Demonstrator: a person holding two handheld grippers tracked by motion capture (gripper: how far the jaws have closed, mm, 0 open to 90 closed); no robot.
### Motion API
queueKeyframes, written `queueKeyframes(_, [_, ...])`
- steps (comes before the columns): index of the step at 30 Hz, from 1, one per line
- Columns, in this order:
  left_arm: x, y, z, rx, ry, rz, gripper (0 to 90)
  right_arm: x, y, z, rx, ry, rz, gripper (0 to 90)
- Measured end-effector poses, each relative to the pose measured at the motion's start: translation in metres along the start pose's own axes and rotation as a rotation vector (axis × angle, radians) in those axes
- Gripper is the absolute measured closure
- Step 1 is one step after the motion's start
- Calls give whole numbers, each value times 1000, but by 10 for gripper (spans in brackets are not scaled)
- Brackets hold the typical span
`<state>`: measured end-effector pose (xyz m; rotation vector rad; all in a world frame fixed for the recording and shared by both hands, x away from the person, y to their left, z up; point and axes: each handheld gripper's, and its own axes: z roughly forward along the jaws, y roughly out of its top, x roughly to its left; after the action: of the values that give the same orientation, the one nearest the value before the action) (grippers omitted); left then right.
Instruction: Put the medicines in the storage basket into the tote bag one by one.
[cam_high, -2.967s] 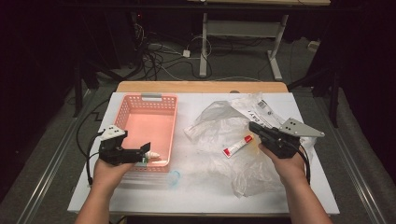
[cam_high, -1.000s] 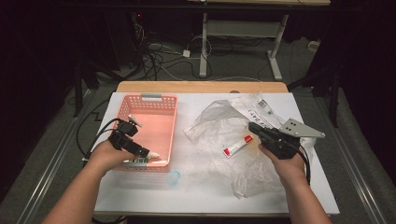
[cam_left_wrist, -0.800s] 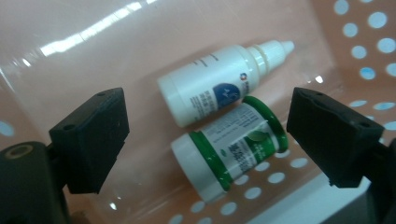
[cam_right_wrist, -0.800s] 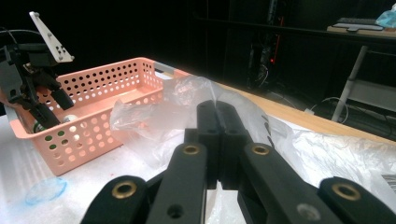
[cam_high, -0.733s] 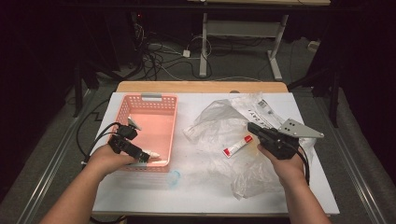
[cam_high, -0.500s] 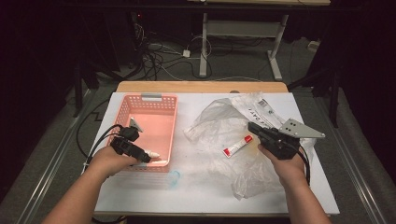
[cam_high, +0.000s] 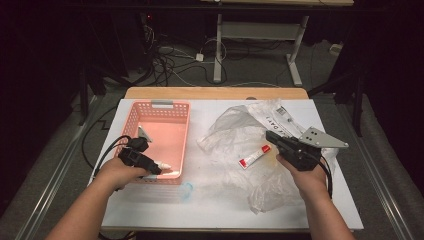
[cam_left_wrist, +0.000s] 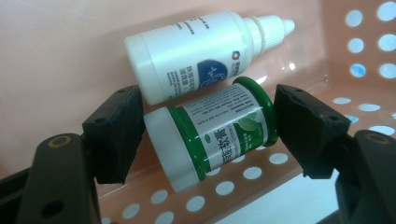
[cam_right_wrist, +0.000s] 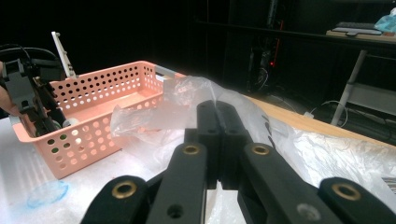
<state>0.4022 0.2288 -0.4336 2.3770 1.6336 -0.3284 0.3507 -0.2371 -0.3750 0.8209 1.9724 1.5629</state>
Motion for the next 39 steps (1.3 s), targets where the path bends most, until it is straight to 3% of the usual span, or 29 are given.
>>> queueKeyframes(4, [1,0,1,3,-7,-1,259,1,0,0,4,2,1,900])
queueKeyframes(10, [7,0,5,36,-68,-25,216,1,0,1,2,2,-1,900])
queueKeyframes(13, [7,0,4,26,-74,-18,245,0,0,0,3,1,2,900])
queueKeyframes(20, [1,-3,-1,-33,-26,8,298,1,0,0,1,1,3,900])
queueKeyframes(27, [-8,-10,-7,-118,51,52,330,1,0,0,2,2,2,900])
queueKeyframes(39, [-12,-20,-8,-227,91,89,348,1,0,0,0,1,1,900])
